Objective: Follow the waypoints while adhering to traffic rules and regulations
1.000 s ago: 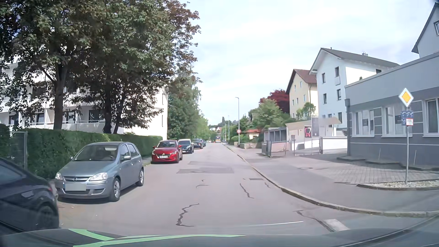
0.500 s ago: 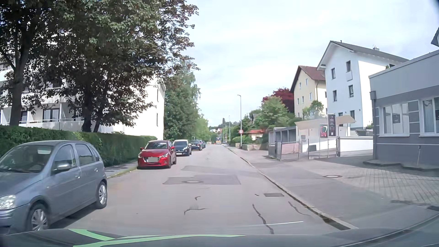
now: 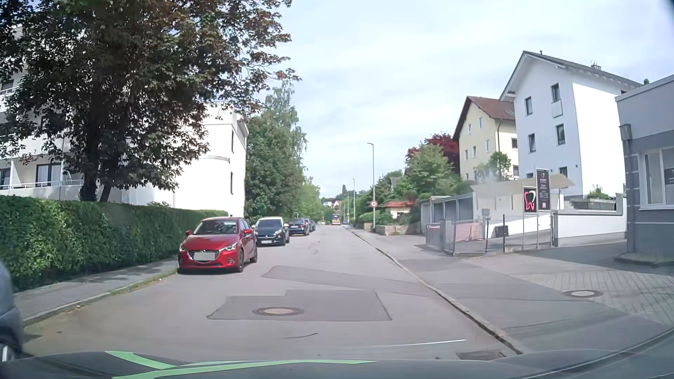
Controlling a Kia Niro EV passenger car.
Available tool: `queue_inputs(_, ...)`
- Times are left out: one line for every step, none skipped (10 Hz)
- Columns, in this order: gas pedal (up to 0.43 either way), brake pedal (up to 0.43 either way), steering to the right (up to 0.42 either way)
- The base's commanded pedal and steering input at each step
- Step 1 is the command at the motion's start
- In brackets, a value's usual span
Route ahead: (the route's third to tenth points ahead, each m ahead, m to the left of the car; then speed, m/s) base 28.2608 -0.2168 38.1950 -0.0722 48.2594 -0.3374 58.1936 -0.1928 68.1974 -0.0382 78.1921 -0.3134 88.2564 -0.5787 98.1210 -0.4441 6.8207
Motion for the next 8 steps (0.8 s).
queue_inputs(0.047,0.000,-0.004)
queue_inputs(0.047,0.000,-0.004)
queue_inputs(0.047,0.000,-0.004)
queue_inputs(0.047,0.000,-0.004)
queue_inputs(0.047,0.000,-0.004)
queue_inputs(0.047,0.000,-0.004)
queue_inputs(0.047,0.000,-0.004)
queue_inputs(0.047,0.000,-0.004)
